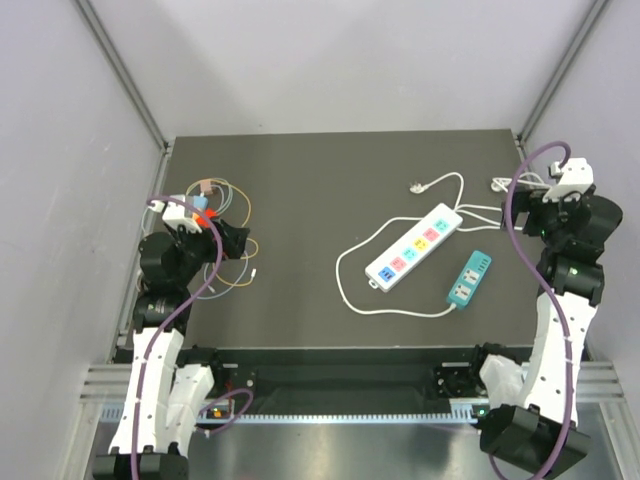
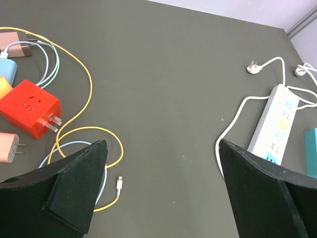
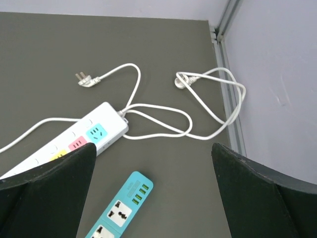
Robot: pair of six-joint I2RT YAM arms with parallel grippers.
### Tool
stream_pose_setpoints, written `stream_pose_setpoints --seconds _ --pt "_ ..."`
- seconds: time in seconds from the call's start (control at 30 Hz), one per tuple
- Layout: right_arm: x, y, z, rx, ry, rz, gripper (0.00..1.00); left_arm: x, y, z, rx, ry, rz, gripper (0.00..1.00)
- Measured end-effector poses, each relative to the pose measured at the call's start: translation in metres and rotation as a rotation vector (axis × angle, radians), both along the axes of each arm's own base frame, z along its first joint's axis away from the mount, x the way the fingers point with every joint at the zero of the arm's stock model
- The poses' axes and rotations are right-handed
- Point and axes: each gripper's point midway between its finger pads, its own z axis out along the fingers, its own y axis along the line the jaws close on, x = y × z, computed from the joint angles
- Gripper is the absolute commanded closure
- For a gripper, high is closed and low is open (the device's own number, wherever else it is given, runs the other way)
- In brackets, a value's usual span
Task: Pull the plug off the socket
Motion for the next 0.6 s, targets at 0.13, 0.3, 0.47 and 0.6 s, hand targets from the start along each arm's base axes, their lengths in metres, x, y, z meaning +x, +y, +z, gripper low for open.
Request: stream_pose_setpoints --seconds 0.13,0.3,0.47,0.6 --pt "-0.002 -0.006 -0.006 0.007 0.009 -0.043 0.00 0.000 0.001 -0.001 0.001 0.003 0.005 0.01" --pt "-0.004 -0.010 -0.006 0.007 0.005 -0.074 0.00 0.000 0.001 -0.002 0.002 0.003 0.006 0.01" --pt "-0.004 -0.012 -0.010 0.010 0.008 -0.088 0.00 0.000 0.001 -0.002 0.003 0.003 0.006 0.01" --pt "-0.003 -0.015 -0.012 0.008 0.008 -0.100 0.00 0.000 0.001 -0.002 0.005 0.003 0.007 0.01"
